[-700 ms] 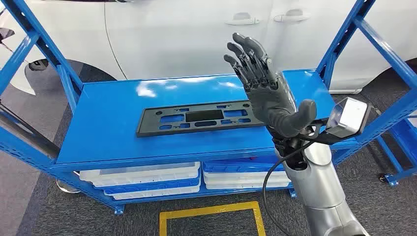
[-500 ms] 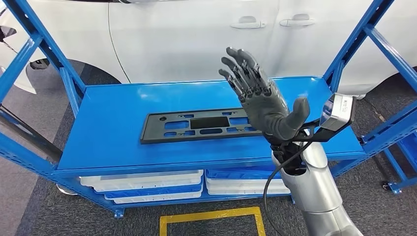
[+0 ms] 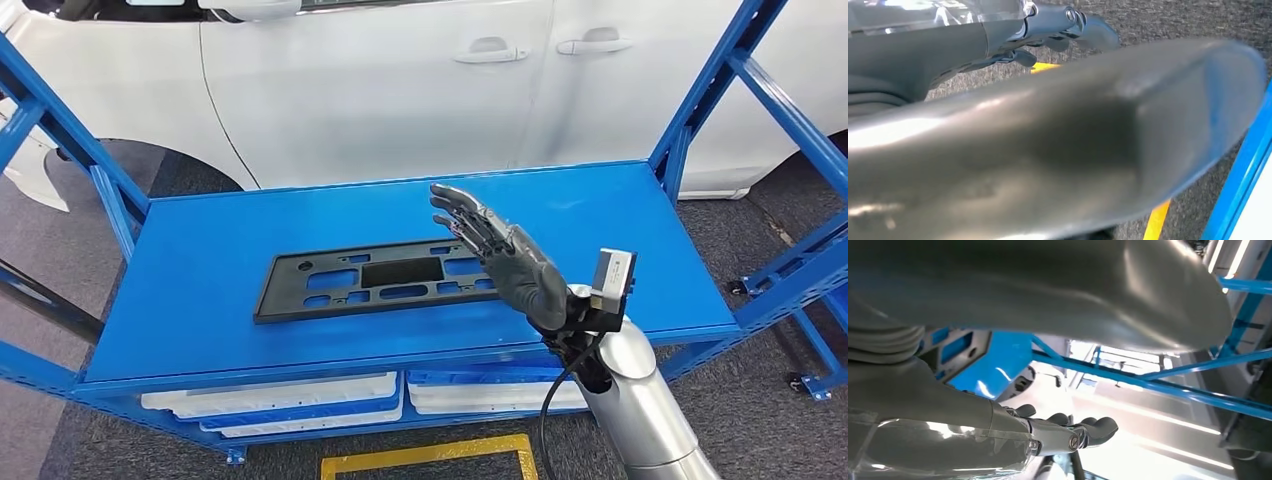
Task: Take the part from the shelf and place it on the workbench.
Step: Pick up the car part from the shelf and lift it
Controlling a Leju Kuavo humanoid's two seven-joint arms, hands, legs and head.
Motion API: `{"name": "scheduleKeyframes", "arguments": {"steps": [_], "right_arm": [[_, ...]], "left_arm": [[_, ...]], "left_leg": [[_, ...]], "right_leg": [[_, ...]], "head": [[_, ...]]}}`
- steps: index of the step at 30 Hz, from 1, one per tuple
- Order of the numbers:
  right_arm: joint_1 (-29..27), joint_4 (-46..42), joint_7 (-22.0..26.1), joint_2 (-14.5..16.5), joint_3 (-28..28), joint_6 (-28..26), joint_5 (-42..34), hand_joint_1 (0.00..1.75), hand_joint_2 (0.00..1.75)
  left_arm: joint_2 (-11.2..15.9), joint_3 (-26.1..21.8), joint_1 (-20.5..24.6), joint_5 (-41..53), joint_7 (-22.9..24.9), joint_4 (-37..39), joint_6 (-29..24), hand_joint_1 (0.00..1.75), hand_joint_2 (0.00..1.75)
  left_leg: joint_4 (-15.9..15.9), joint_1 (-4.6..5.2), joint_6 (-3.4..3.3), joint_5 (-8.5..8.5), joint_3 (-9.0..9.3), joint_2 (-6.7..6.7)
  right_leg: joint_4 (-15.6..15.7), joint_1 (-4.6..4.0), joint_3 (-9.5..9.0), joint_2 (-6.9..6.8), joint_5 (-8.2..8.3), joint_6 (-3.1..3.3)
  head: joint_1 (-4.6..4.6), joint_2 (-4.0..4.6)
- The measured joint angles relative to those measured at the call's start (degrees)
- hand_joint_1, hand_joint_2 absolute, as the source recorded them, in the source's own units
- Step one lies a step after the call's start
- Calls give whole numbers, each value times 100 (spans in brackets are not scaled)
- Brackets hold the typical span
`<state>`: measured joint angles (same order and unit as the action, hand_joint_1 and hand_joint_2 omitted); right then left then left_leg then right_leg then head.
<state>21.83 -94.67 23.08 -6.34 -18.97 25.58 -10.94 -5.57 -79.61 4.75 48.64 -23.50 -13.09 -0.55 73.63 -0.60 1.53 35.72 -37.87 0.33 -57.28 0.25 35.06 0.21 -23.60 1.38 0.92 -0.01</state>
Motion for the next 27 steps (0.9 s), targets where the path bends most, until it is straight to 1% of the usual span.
{"name": "scheduleKeyframes", "arguments": {"steps": [1,2,3,4,5,6,7,8,9,10,11,12,13,14,15,16,17,18,19,20,21,22,24,25,26,27], "right_arm": [[-15,15,-5,-9,-11,-13,20,0,175],[-21,23,-7,-20,-20,-72,91,0,175],[-24,27,7,-33,-27,-205,245,0,175],[-32,25,50,-51,-36,-481,572,0,175],[-60,7,118,-75,-49,-888,1070,0,175],[-124,-37,207,-103,-71,-1395,1699,0,175],[-226,-114,296,-135,-108,-1945,2418,0,175],[-360,-214,358,-168,-162,-2499,3130,0,175],[-513,-313,397,-214,-234,-3025,3800,0,175],[-673,-396,412,-263,-321,-3525,4418,0,175],[-838,-445,409,-325,-421,-4006,4966,0,175],[-1013,-464,401,-401,-531,-4413,5424,0,175],[-1189,-461,385,-481,-658,-4768,5806,0,175],[-1350,-436,360,-564,-790,-5042,6105,0,175],[-1483,-398,322,-641,-916,-5246,6348,0,175],[-1571,-343,273,-706,-1037,-5400,6560,0,175],[-1617,-273,217,-754,-1141,-5503,6743,0,175],[-1633,-188,160,-790,-1241,-5576,6909,0,175],[-1626,-82,102,-812,-1338,-5628,7058,0,175],[-1601,37,36,-822,-1438,-5674,7205,0,175],[-1556,163,-33,-822,-1540,-5717,7344,0,175],[-1497,289,-101,-818,-1637,-5751,7466,0,175],[-1384,508,-204,-807,-1825,-5792,7625,0,175],[-1345,586,-234,-802,-1893,-5801,7660,0,175],[-1311,654,-252,-790,-1956,-5812,7680,0,175],[-1277,712,-263,-778,-2004,-5823,7690,0,175]], "left_arm": [[1,-1,-4,-1,1,0,0,0,0],[2,-1,-5,-2,4,0,-1,0,0],[4,-1,-4,-5,9,0,-4,0,0],[5,-2,4,-9,15,0,-9,0,0],[5,-3,14,-16,22,0,-17,0,0],[4,-4,18,-22,28,0,-27,0,0],[2,-5,18,-26,32,0,-37,0,0],[-4,-5,12,-29,34,0,-45,0,0],[-10,-5,4,-25,35,0,-52,0,0],[-17,-5,7,-20,36,0,-57,0,0],[-24,-4,15,-14,34,0,-62,0,0],[-27,-4,23,-7,30,0,-69,0,0],[-30,-3,28,-3,24,0,-77,0,0],[-32,-3,24,1,17,0,-85,0,0],[-35,-3,17,6,8,0,-92,0,0],[-40,-3,10,12,-3,0,-97,0,0],[-47,-2,6,21,-19,0,-99,0,0],[-55,1,8,33,-38,0,-100,0,0],[-64,7,14,48,-58,0,-97,0,0],[-70,15,20,67,-74,0,-92,0,0],[-74,26,24,86,-84,0,-85,0,0],[-75,38,27,102,-90,0,-78,0,0],[-74,65,34,119,-91,0,-61,0,0],[-73,77,38,121,-91,0,-56,0,0],[-72,87,40,123,-91,0,-51,0,0],[-71,92,39,123,-91,0,-50,0,0]], "left_leg": [[-134,0,-11,-147,10,0],[-476,1,-35,-389,126,0],[-909,5,-68,-643,286,0],[-1279,21,-99,-791,424,0],[-1514,37,-131,-863,518,1],[-1610,52,-159,-886,551,2],[-1612,64,-183,-876,555,3],[-1629,49,-217,-931,575,5],[-1659,33,-246,-986,594,1],[-1689,17,-275,-1007,613,-3],[-1716,3,-300,-1025,627,-7],[-1724,6,-317,-1028,629,-10],[-1723,10,-331,-1025,625,-9],[-1718,13,-337,-1019,621,-7],[-1712,16,-337,-1012,619,-6],[-1705,18,-334,-1004,618,-6],[-1697,19,-326,-995,623,-8],[-1691,20,-314,-984,630,-9],[-1680,33,-295,-970,634,-8],[-1673,43,-273,-957,637,-8],[-1668,51,-246,-945,637,-6],[-1670,55,-216,-936,640,-6],[-1667,47,-153,-918,654,-7],[-1604,45,-120,-865,636,-7],[-1437,43,-89,-753,565,-7],[-1147,32,-64,-585,435,-6]], "right_leg": [[-2,-4,-16,7,-12,-4],[-3,-6,-38,14,-24,-12],[-3,-7,-62,20,-37,-22],[-7,-12,-78,23,-45,-40],[-8,-15,-81,23,-52,-68],[-9,-17,-81,21,-58,-99],[-4,-21,-85,19,-59,-135],[1,-28,-92,15,-69,-170],[-23,-29,-99,12,-100,-201],[-127,-26,-64,10,-184,-233],[-349,-19,30,9,-329,-263],[-695,-3,187,9,-522,-290],[-1108,7,383,9,-716,-314],[-1459,14,557,9,-845,-331],[-1641,19,652,9,-871,-342],[-1585,22,631,8,-784,-343],[-1290,24,486,7,-608,-335],[-850,25,257,6,-407,-315],[-446,14,48,5,-261,-289],[-152,6,-104,4,-172,-258],[-5,-4,-177,6,-148,-228],[15,-16,-182,9,-160,-199],[47,-5,-198,8,-145,-135],[72,5,-215,0,-134,-107],[98,19,-231,-9,-122,-81],[111,27,-242,-16,-118,-65]], "head": [[0,1],[1,1],[1,1],[-2,1],[-2,1],[-3,1],[-7,1],[-5,1],[-8,1],[-15,1],[-17,0],[-24,0],[-28,0],[-28,0],[-29,1],[-28,1],[-29,1],[-29,1],[-28,1],[-27,1],[-24,1],[-22,1],[-22,0],[-21,0],[-16,0],[-12,0]]}}
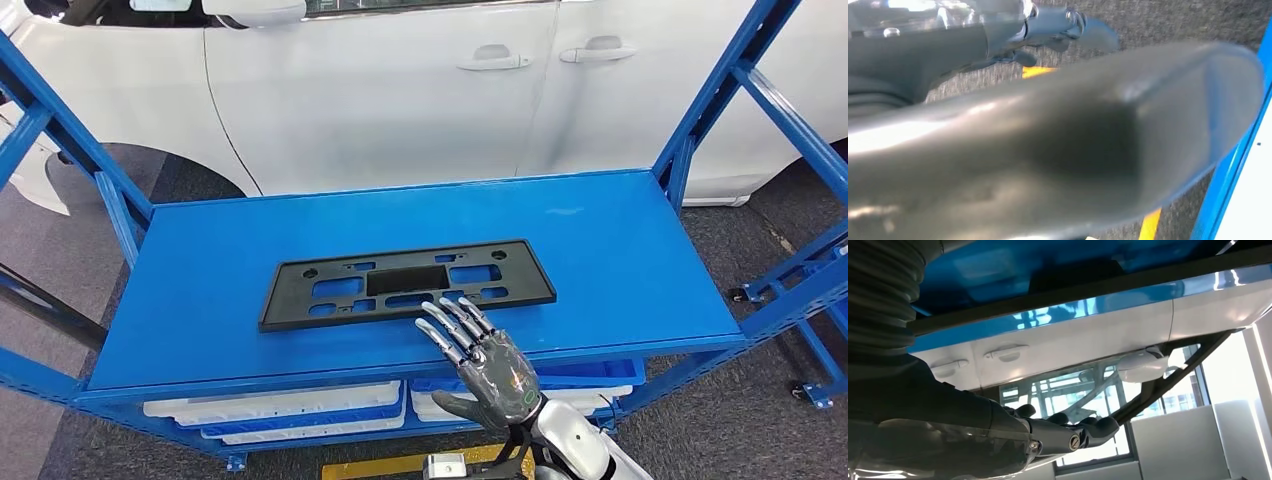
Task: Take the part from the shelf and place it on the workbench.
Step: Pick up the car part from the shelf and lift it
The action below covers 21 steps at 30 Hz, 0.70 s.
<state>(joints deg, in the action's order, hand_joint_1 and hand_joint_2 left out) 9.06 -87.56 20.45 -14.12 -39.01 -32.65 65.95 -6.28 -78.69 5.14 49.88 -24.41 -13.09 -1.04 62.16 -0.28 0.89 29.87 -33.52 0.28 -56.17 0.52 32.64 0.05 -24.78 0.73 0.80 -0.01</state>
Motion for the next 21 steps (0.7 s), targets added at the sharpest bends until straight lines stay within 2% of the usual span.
{"name": "scheduleKeyframes", "arguments": {"steps": [2,3,4,5,7,8,9,12,14,15,17,18,19,20,21], "right_arm": [[57,120,-12,19,-92,-15,11,0,175],[70,175,-19,20,-133,-17,14,0,175],[75,216,-25,20,-167,-18,16,0,175],[78,244,-35,20,-191,-17,22,0,175],[109,291,-81,26,-227,-1,69,0,175],[143,319,-120,36,-250,23,114,0,175],[187,353,-156,55,-280,51,167,0,175],[338,526,-219,164,-418,96,310,0,175],[508,714,-213,277,-546,82,317,0,175],[629,836,-203,351,-627,77,277,0,175],[901,1112,-189,534,-815,83,136,0,175],[1038,1252,-190,643,-913,99,62,0,175],[1177,1385,-194,754,-1003,126,-3,0,175],[1320,1516,-207,879,-1088,162,-57,0,175],[1462,1639,-224,1013,-1164,199,-101,0,175]], "left_arm": [[-2,6,-7,0,0,0,4,0,0],[-3,10,-14,0,0,0,5,0,0],[-3,13,-19,0,0,0,6,0,0],[-2,16,-23,2,0,0,7,0,0],[2,26,-19,22,3,0,15,0,0],[4,33,-12,41,6,0,25,0,0],[6,40,-7,68,14,0,34,0,0],[5,74,-5,139,53,0,46,0,0],[1,110,0,173,71,0,45,0,0],[0,128,7,189,75,0,43,0,0],[1,160,16,215,76,0,39,0,0],[1,171,17,232,76,0,38,0,0],[1,181,18,252,76,0,39,0,0],[0,193,18,272,76,0,39,0,0],[0,206,21,292,76,0,40,0,0]], "left_leg": [[764,-16,34,349,-368,0],[1015,-23,41,409,-497,-1],[1050,-27,41,348,-527,-1],[850,-30,33,181,-444,-1],[63,-29,-4,-212,-77,-1],[-252,-20,-33,-326,68,2],[-439,-9,-60,-372,150,5],[-516,-3,-154,-385,168,8],[-560,-23,-221,-418,187,-1],[-573,-30,-243,-432,192,-10],[-569,-16,-261,-438,178,-28],[-562,-7,-264,-437,173,-33],[-555,1,-265,-436,171,-35],[-549,9,-264,-433,175,-33],[-545,16,-261,-429,183,-29]], "right_leg": [[-3,-4,0,-6,-8,20],[-9,-6,-1,-6,-12,21],[-17,-7,-4,-4,-20,18],[-27,-6,-11,-2,-30,12],[-51,-11,-32,5,-60,-19],[-64,-18,-36,10,-71,-41],[-71,-24,-35,14,-78,-68],[-61,-26,-33,22,-76,-160],[-243,-19,46,19,-212,-214],[-510,-12,169,16,-371,-233],[-1327,-1,552,10,-749,-261],[-1664,3,718,10,-846,-265],[-1813,5,797,9,-835,-259],[-1718,5,760,9,-711,-241],[-1397,0,614,9,-504,-211]], "head": [[7,1],[5,1],[6,1],[7,1],[5,1],[4,0],[0,0],[-1,-1],[-16,0],[-27,0],[-48,1],[-48,1],[-49,1],[-49,0],[-49,0]]}}
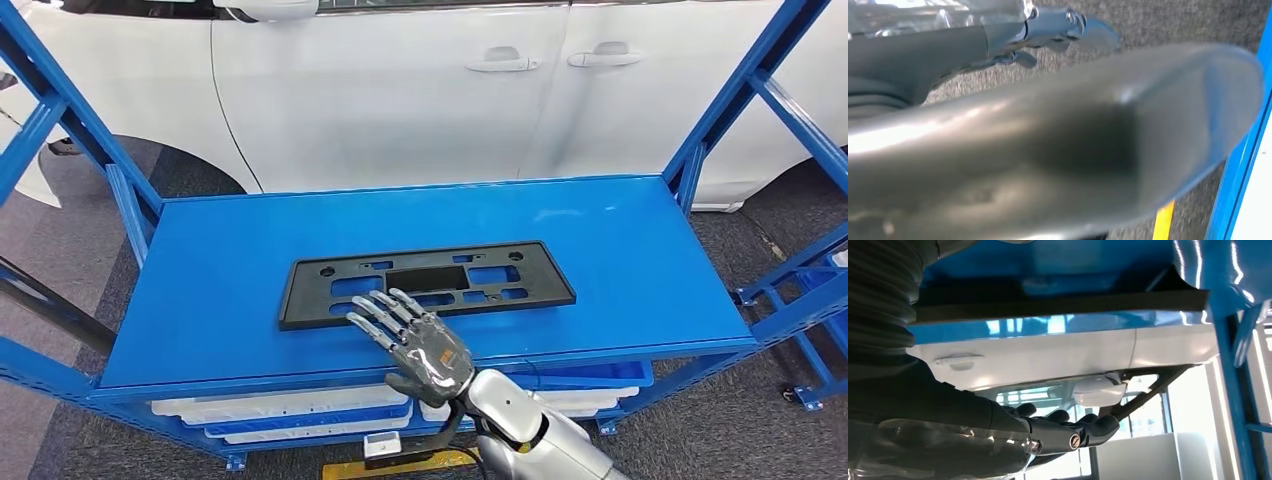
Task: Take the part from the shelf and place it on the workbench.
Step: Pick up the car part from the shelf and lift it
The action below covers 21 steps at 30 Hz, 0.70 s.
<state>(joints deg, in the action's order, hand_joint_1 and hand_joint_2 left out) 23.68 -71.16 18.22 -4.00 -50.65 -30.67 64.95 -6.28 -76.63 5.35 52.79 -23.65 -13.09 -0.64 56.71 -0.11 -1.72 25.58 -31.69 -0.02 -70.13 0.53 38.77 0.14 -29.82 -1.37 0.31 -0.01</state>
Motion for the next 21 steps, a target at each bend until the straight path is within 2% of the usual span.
{"name": "scheduleKeyframes", "arguments": {"steps": [1,2,3,4,6,8,9,11,12,14,18,19,20,21], "right_arm": [[141,110,-27,130,-63,35,-31,0,175],[285,232,-62,276,-128,62,-51,0,175],[423,358,-94,418,-188,79,-61,0,175],[545,494,-132,561,-250,93,-65,0,175],[732,756,-197,820,-359,111,-67,0,175],[870,974,-259,1036,-433,124,-75,0,175],[937,1076,-287,1137,-461,126,-83,0,175],[1043,1297,-326,1307,-513,116,-97,0,175],[1074,1408,-342,1369,-536,103,-101,0,175],[1096,1557,-365,1436,-561,81,-102,0,175],[1098,1597,-374,1452,-566,74,-101,0,175],[1108,1654,-384,1475,-569,61,-95,0,175],[1136,1755,-395,1522,-572,30,-84,0,175],[1183,1921,-418,1587,-577,-5,-51,0,175]], "left_arm": [[-2,17,3,17,0,0,2,0,0],[-5,38,9,33,1,2,3,0,0],[-9,57,15,46,3,4,5,0,0],[-11,73,19,57,6,7,5,0,0],[-12,95,25,69,12,9,4,0,0],[-7,109,26,75,13,9,5,0,0],[-4,115,26,76,14,9,5,0,0],[-3,120,21,78,16,9,7,0,0],[-3,121,14,78,17,9,7,0,0],[-2,121,-1,77,20,9,7,0,0],[-1,120,-5,76,20,9,6,0,0],[5,120,-6,75,20,9,6,0,0],[15,120,-4,74,19,9,5,0,0],[25,121,-6,74,17,10,10,0,0]], "left_leg": [[1,5,6,4,8,4],[9,20,21,11,9,7],[16,28,43,13,1,9],[21,32,71,13,-11,9],[24,26,140,11,-29,8],[165,11,208,114,-89,10],[406,3,242,256,-197,11],[1172,-29,301,625,-556,12],[1527,-46,326,748,-730,11],[1866,-67,354,819,-903,11],[1882,-73,360,796,-916,10],[1713,-83,368,681,-842,10],[1275,-102,376,492,-635,9],[840,-108,346,297,-441,17]], "right_leg": [[436,-10,-202,0,214,41],[840,-25,-386,-1,363,80],[1117,-41,-506,-2,448,111],[1256,-56,-558,-2,468,133],[1300,-64,-559,1,472,171],[1350,-42,-578,-5,499,228],[1374,-28,-587,-10,511,251],[1377,-26,-586,-17,514,274],[1374,-27,-584,-18,512,276],[1367,-26,-584,-20,509,277],[1365,-25,-584,-20,508,276],[1355,-21,-585,-18,502,271],[1329,-13,-584,-13,484,247],[1302,-15,-574,-6,473,199]], "head": [[0,0],[3,0],[4,0],[7,-1],[7,-1],[13,0],[19,0],[29,1],[27,1],[27,-1],[26,-1],[26,-1],[26,0],[26,0]]}}
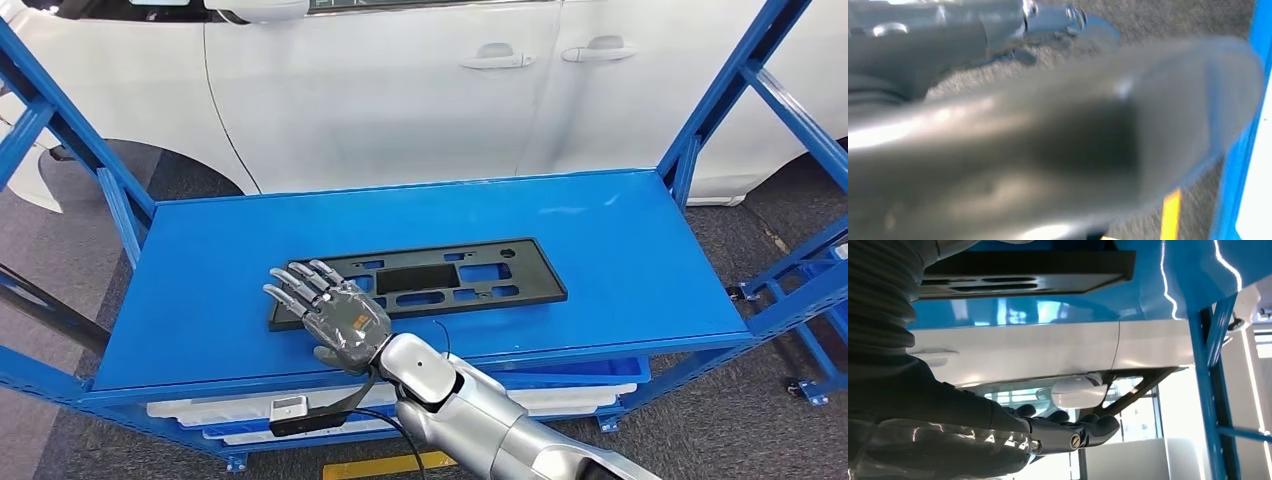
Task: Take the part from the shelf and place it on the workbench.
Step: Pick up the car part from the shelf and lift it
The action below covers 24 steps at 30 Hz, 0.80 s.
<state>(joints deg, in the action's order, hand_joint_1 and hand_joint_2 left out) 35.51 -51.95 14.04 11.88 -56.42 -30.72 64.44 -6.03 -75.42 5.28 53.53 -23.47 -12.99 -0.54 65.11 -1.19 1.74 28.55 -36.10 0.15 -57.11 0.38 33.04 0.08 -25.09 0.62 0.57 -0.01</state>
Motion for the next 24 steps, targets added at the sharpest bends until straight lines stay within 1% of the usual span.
{"name": "scheduleKeyframes", "arguments": {"steps": [1,2,3,4,5,7,8,9,10,11,12,13,14,15,16,18,19,20,22,23,24], "right_arm": [[56,187,-31,69,-5,-35,45,0,175],[111,351,-59,121,-8,-57,93,0,175],[158,488,-89,150,-9,-62,143,0,175],[195,577,-108,161,-9,-63,171,0,175],[225,660,-118,167,-9,-66,190,0,175],[256,805,-123,169,-8,-69,203,0,175],[256,872,-123,169,-8,-71,206,0,175],[256,928,-125,169,-8,-71,209,0,175],[261,975,-133,171,-8,-70,218,0,175],[273,1011,-154,173,-8,-69,238,0,175],[292,1045,-181,175,-8,-68,269,0,175],[314,1081,-217,180,-8,-67,309,0,175],[334,1125,-257,184,-6,-68,356,0,175],[349,1176,-293,186,-2,-71,403,0,175],[358,1233,-335,187,6,-75,455,0,175],[378,1352,-422,187,38,-85,553,0,175],[406,1414,-469,187,58,-89,593,0,175],[441,1483,-517,187,84,-94,628,0,175],[517,1648,-620,179,159,-106,690,0,175],[542,1731,-671,167,212,-115,720,0,175],[561,1802,-709,151,273,-127,747,0,175]], "left_arm": [[10,1,-1,0,-3,1,7,0,0],[15,1,-1,2,-6,2,20,0,0],[15,2,-1,3,-9,3,34,0,0],[18,2,4,5,-12,3,45,0,0],[22,2,9,7,-14,3,56,0,0],[31,2,9,8,-15,3,64,0,0],[35,2,6,8,-15,3,66,0,0],[37,2,3,8,-15,3,66,0,0],[39,2,2,8,-14,3,67,0,0],[39,2,2,9,-13,3,68,0,0],[37,2,4,9,-10,4,69,0,0],[35,2,8,10,-8,7,70,0,0],[33,2,10,10,-3,9,71,0,0],[32,2,11,9,1,12,72,0,0],[32,2,11,7,4,14,72,0,0],[44,2,10,-1,-1,14,72,0,0],[50,2,11,-6,-5,14,74,0,0],[57,2,12,-10,-9,14,77,0,0],[61,2,8,-17,-11,14,82,0,0],[63,2,2,-19,-10,14,82,0,0],[68,2,-4,-20,-9,14,82,0,0]], "left_leg": [[-437,-7,-43,-196,193,8],[-718,-10,-105,-291,317,16],[-730,-3,-176,-313,307,23],[-743,-8,-214,-327,305,21],[-751,-8,-242,-336,301,17],[-749,10,-269,-341,283,11],[-747,21,-274,-342,277,10],[-745,33,-277,-342,275,12],[-743,45,-278,-342,279,16],[-743,58,-277,-342,287,21],[-742,68,-274,-340,292,24],[-739,82,-264,-338,292,25],[-737,88,-247,-337,286,22],[-737,87,-222,-338,277,17],[-743,86,-193,-343,273,13],[-722,84,-135,-314,265,5],[-608,84,-110,-231,220,5],[-372,78,-84,-88,119,4],[384,50,-37,278,-224,4],[718,37,-17,391,-387,4],[878,26,0,399,-472,3]], "right_leg": [[-27,-1,11,7,-12,-57],[-56,0,23,11,-31,-117],[-118,-2,56,11,-75,-163],[-283,5,131,9,-186,-189],[-580,12,268,7,-358,-209],[-1402,15,664,5,-727,-230],[-1702,15,813,5,-809,-228],[-1788,13,861,6,-777,-214],[-1634,4,790,6,-641,-187],[-1261,-8,610,6,-432,-145],[-813,-31,393,4,-247,-89],[-432,-52,215,-3,-109,-48],[-180,-72,103,-9,-36,-19],[-75,-89,65,-14,-25,-6],[-58,-96,69,-17,-16,-5],[4,-64,42,-16,20,22],[41,-42,23,-21,40,42],[72,-22,5,-26,55,57],[77,-21,1,-31,58,78],[70,-22,4,-31,56,77],[61,-21,6,-31,52,74]], "head": [[0,0],[0,0],[-3,0],[-9,0],[-14,0],[-22,0],[-21,1],[-22,1],[-23,0],[-23,0],[-22,0],[-15,-1],[-13,0],[-12,0],[-13,0],[-15,0],[-10,0],[-3,0],[4,1],[5,1],[4,0]]}}
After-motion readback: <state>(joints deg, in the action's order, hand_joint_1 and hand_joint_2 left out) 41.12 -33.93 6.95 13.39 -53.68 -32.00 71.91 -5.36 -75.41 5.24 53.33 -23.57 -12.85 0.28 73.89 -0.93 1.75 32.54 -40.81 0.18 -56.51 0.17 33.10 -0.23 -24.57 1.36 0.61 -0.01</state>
